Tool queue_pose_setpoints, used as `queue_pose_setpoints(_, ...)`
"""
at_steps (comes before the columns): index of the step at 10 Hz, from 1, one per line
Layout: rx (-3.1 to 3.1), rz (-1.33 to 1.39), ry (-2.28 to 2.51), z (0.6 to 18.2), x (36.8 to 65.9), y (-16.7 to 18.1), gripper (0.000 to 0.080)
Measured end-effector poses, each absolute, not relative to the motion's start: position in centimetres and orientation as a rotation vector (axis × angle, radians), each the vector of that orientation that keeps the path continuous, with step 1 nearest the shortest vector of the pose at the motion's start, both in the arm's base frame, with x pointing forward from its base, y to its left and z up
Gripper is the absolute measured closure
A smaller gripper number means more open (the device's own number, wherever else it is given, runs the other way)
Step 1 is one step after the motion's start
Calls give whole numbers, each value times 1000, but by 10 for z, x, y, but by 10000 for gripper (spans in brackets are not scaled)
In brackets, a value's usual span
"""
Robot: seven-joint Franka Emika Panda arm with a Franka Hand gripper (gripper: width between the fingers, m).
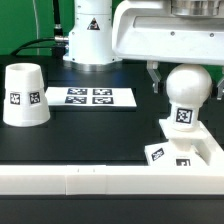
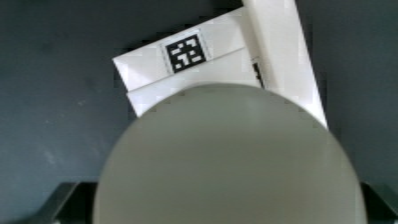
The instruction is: Assemble lamp
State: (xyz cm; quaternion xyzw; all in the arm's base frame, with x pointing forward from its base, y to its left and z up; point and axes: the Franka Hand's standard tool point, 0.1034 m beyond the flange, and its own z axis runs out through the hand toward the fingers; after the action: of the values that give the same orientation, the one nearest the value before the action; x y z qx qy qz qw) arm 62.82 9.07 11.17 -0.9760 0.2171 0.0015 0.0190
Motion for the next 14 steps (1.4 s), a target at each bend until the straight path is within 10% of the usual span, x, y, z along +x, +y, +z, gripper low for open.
queue_pose_setpoints(7, -2592, -23, 1521, 111, 630, 84, 223)
queue_pose_setpoints(14, -2947, -76, 852, 114, 627, 104, 101)
